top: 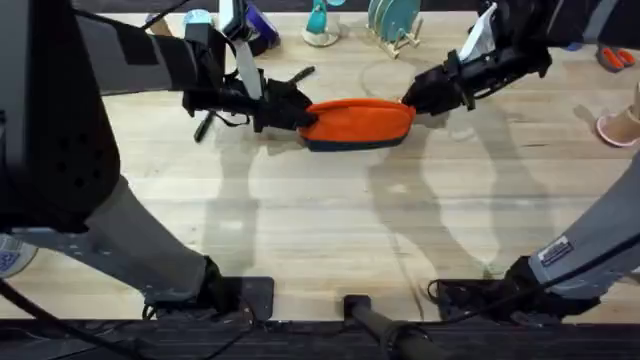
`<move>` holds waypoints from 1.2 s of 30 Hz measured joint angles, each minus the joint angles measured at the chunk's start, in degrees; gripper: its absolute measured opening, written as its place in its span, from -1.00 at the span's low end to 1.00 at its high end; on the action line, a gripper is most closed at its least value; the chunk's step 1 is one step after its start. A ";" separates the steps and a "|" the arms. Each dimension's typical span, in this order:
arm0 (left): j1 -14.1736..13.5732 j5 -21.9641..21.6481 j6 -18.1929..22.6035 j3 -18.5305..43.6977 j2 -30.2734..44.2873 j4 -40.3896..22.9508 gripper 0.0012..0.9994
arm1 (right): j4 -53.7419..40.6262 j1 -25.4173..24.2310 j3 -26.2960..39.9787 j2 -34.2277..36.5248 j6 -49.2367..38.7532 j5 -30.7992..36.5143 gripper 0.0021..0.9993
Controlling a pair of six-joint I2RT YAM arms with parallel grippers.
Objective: Unzip the bag, pick up the pens from the table one at a time and place them inside, then zip the bag closed.
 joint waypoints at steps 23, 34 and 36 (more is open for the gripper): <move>0.00 -0.20 0.00 0.13 0.00 0.04 -0.92 | -7.40 0.16 7.86 -0.04 -3.67 -0.44 -0.94; 0.00 -0.39 0.00 0.22 0.00 0.04 -0.92 | -7.95 3.79 10.31 -0.04 -4.30 1.04 -0.94; 0.00 -0.42 0.00 0.22 0.00 0.05 -0.92 | -7.98 4.55 11.42 -0.04 -4.48 1.52 -0.94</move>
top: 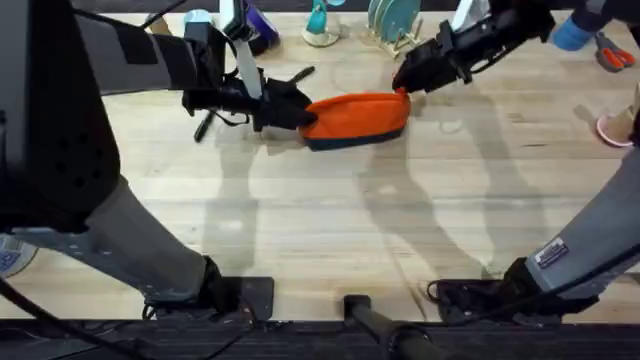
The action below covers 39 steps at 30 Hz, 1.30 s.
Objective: Unzip the bag, pick up the pens from the table one at a time and place them inside, then zip the bag closed.
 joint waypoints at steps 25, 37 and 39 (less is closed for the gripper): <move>0.00 -0.19 -0.04 0.09 0.01 0.04 -0.92 | -2.86 12.32 8.65 0.00 -0.45 6.81 -0.94; 0.00 -0.17 -0.17 0.09 0.00 -0.08 -0.92 | -0.50 18.08 8.94 0.00 -0.46 9.06 -0.94; 0.00 -0.17 -0.17 0.09 0.00 -0.08 -0.92 | 0.15 18.99 8.94 0.00 -0.46 9.18 -0.94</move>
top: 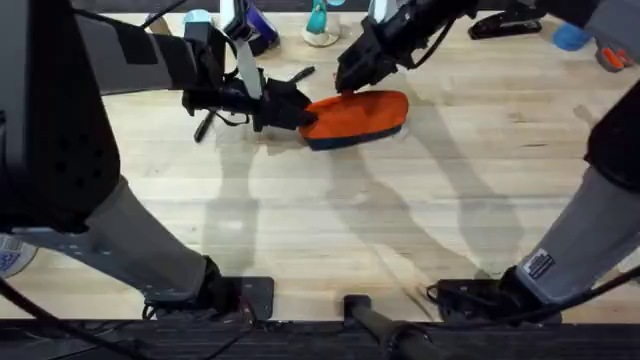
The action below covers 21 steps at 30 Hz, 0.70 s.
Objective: Unzip the bag, pick up the pens from the table one at a time and place them inside, then zip the bag closed.
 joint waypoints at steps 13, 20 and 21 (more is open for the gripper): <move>0.00 0.02 0.00 0.00 0.00 -0.02 -0.92 | 3.13 4.26 0.02 0.00 0.07 0.54 -0.94; 0.00 0.02 0.00 0.00 0.00 -0.20 -0.92 | 3.61 5.84 0.02 0.00 0.06 1.23 -0.94; 0.00 0.02 0.00 0.00 0.00 -0.20 -0.92 | 3.61 5.91 0.02 0.00 0.07 1.32 -0.94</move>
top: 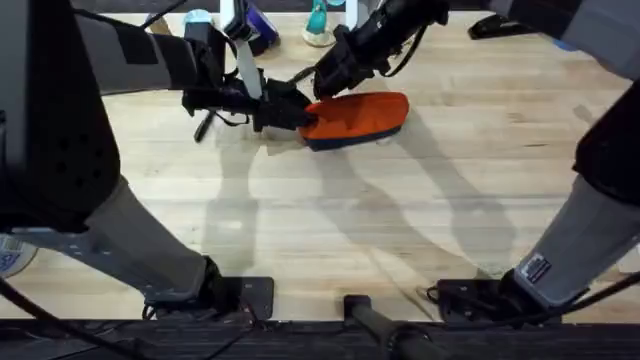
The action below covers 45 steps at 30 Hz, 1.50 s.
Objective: Unzip the bag, pick up the pens from the table one at a time and place them inside, then zip the bag closed.
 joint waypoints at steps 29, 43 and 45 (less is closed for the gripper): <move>0.00 -0.02 0.00 0.00 0.02 -0.24 -0.92 | 1.09 3.89 0.00 0.00 0.00 0.96 -0.94; 0.00 0.00 0.00 -0.02 0.01 -0.24 -0.92 | 1.09 3.98 0.00 0.00 0.00 1.03 -0.94; 0.00 0.00 0.00 0.00 0.00 -0.24 -0.92 | 1.09 4.02 0.00 0.00 0.00 1.03 -0.94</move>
